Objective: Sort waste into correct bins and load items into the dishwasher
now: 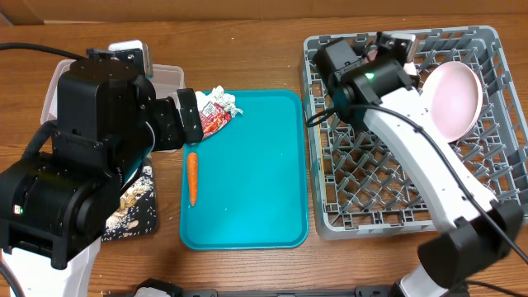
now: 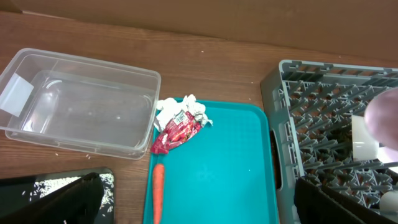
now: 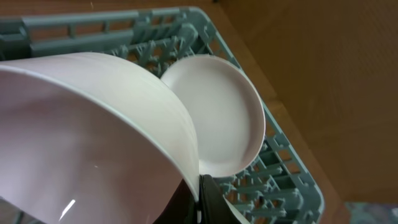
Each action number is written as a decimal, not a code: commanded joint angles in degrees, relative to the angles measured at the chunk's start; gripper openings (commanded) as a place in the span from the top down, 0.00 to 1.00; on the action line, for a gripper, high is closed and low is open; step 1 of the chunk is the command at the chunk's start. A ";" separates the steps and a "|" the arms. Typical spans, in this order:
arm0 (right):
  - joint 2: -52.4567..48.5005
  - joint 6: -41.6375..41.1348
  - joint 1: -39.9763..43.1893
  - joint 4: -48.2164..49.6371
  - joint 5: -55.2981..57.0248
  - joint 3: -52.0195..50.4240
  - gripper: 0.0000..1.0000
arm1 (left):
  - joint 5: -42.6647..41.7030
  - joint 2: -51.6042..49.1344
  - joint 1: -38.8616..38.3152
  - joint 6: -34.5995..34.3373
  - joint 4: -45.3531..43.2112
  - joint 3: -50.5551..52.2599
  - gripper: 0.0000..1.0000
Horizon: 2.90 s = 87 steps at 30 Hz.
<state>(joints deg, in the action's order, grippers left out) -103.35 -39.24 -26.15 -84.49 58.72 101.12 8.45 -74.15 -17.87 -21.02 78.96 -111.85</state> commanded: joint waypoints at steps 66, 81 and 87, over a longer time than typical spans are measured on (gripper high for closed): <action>-12.83 -5.77 2.58 -4.20 -1.79 -2.49 0.85 | 0.98 -0.09 0.33 0.46 1.11 -0.50 0.00; -12.72 -6.88 2.69 -6.01 6.69 -2.01 0.96 | 0.98 -0.11 0.33 0.44 0.72 -0.50 0.00; -12.72 -12.20 2.71 -12.28 12.00 -2.01 0.96 | 0.98 -0.11 0.33 0.44 0.66 -0.50 0.00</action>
<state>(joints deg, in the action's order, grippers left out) -115.90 -46.76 -23.77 -95.31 64.10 98.89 8.84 -74.15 -17.87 -20.99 79.77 -111.85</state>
